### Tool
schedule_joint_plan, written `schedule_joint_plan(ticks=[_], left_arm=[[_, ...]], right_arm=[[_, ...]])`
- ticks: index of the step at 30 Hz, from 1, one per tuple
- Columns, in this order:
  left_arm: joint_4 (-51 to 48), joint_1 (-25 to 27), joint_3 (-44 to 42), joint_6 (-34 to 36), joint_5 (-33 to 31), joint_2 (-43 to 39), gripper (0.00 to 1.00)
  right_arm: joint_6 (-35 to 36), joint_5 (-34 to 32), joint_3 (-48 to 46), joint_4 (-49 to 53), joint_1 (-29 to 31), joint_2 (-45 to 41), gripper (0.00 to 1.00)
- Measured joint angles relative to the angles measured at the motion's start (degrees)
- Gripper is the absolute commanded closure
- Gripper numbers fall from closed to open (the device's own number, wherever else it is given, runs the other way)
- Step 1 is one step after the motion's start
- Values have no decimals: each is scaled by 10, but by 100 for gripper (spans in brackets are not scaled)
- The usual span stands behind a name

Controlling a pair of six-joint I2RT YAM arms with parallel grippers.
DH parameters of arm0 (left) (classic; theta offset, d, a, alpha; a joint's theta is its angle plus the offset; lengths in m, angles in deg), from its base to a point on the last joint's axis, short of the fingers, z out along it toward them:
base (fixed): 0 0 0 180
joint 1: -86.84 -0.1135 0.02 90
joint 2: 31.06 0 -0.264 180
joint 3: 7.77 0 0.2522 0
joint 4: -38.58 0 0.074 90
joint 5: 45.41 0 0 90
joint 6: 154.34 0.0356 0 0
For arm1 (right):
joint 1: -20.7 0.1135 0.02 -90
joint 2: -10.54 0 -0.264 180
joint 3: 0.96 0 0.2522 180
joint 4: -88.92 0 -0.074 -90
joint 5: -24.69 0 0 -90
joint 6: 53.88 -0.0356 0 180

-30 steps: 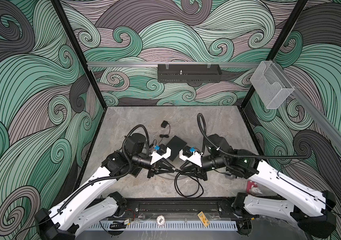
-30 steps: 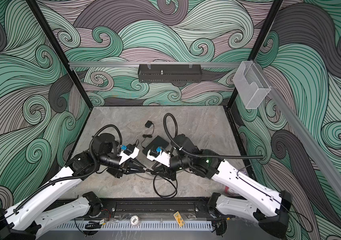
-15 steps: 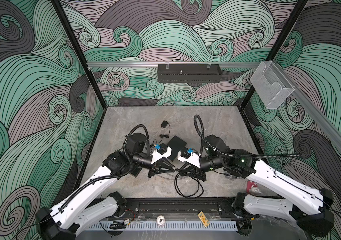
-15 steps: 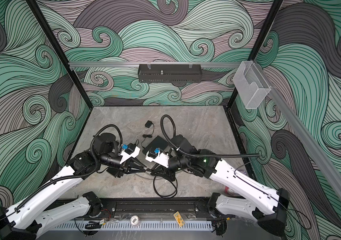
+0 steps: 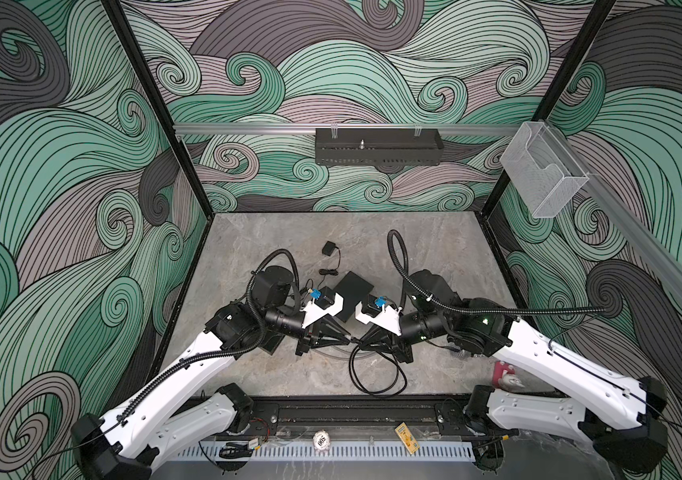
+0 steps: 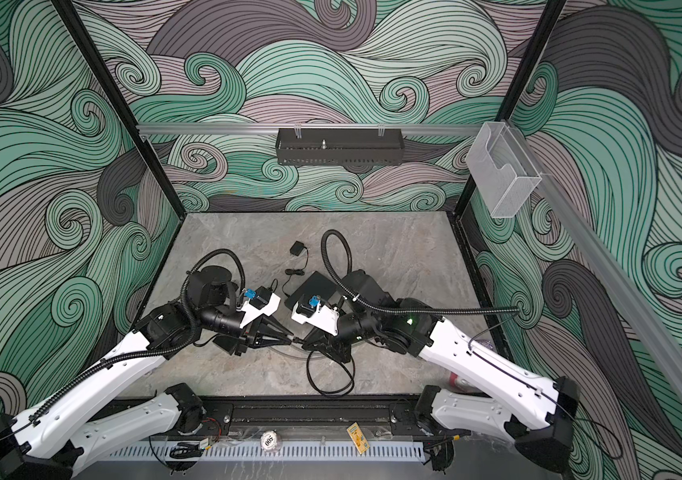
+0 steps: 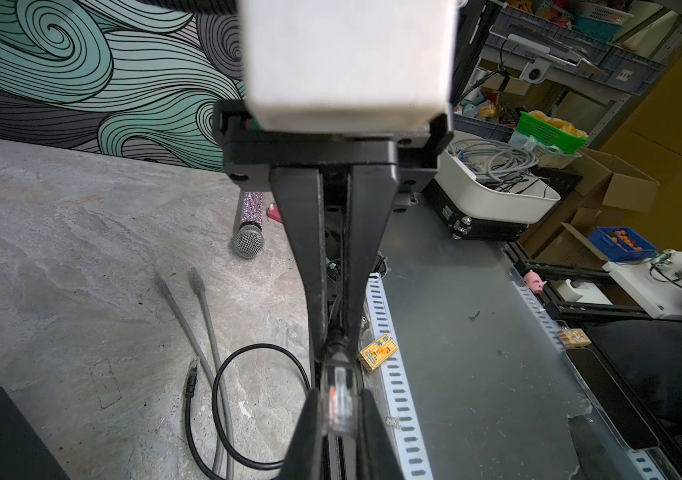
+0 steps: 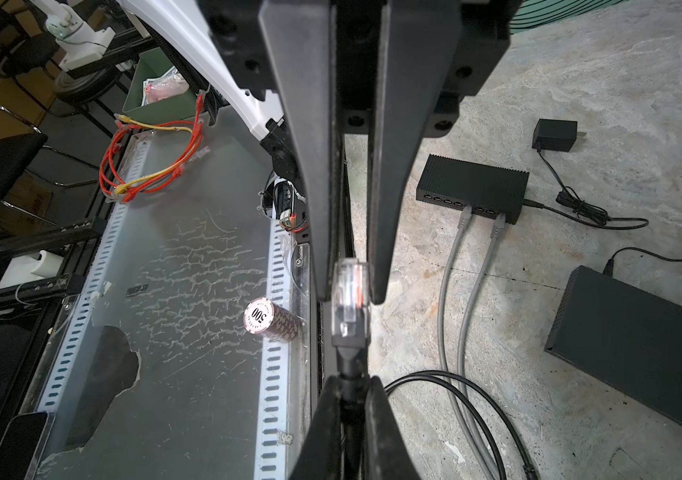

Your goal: Insert the plug into the switch port

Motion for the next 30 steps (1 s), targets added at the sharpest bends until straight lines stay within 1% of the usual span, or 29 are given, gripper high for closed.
schedule_joint_plan(ticks=[1, 2, 3, 4, 5, 6, 7, 10, 12, 14, 17, 20, 22, 24, 25, 27, 29, 30], left_arm=[[0, 0, 0, 0, 0, 0, 100], [0, 0, 0, 0, 0, 0, 81], [0, 0, 0, 0, 0, 0, 58], [1, 0, 0, 0, 0, 0, 39], [1, 0, 1, -4, -3, 0, 27], [2, 0, 2, -7, -7, 0, 21], [3, 0, 2, -14, -16, 0, 19], [3, 0, 4, -39, -67, -10, 18], [3, 0, 5, -60, -118, -27, 18], [2, 0, 5, -82, -171, -56, 18], [0, 0, 7, -110, -235, -101, 17], [-6, 0, 7, -139, -278, -133, 16], [-11, 0, 7, -160, -299, -150, 2], [-17, 0, 7, -181, -312, -155, 1], [-20, 0, 7, -192, -319, -157, 1], [-24, 0, 7, -207, -330, -161, 1], [-24, 0, 4, -220, -337, -169, 1], [-23, 0, 1, -225, -340, -172, 1]], right_arm=[[0, 0, 0, 0, 0, 0, 100], [0, 0, 0, 0, 0, 0, 100], [0, 0, 0, 0, 0, 0, 100], [0, 0, 0, 0, 0, 0, 100], [0, 0, 0, 0, 0, 0, 100], [0, -2, 0, 0, 0, -1, 100], [-1, -6, 0, 0, 0, -2, 100], [0, -35, 2, 3, -2, -5, 100], [6, -74, 17, 16, -6, -4, 100], [21, -130, 63, 45, -15, 5, 100], [45, -215, 192, 90, -38, 44, 100], [68, -312, 349, 130, -55, 102, 100], [89, -381, 441, 143, -64, 138, 100], [108, -426, 489, 151, -77, 160, 100], [118, -447, 506, 156, -85, 170, 100], [130, -479, 507, 152, -105, 185, 100], [139, -508, 464, 130, -125, 191, 100], [144, -521, 419, 108, -138, 190, 100]])
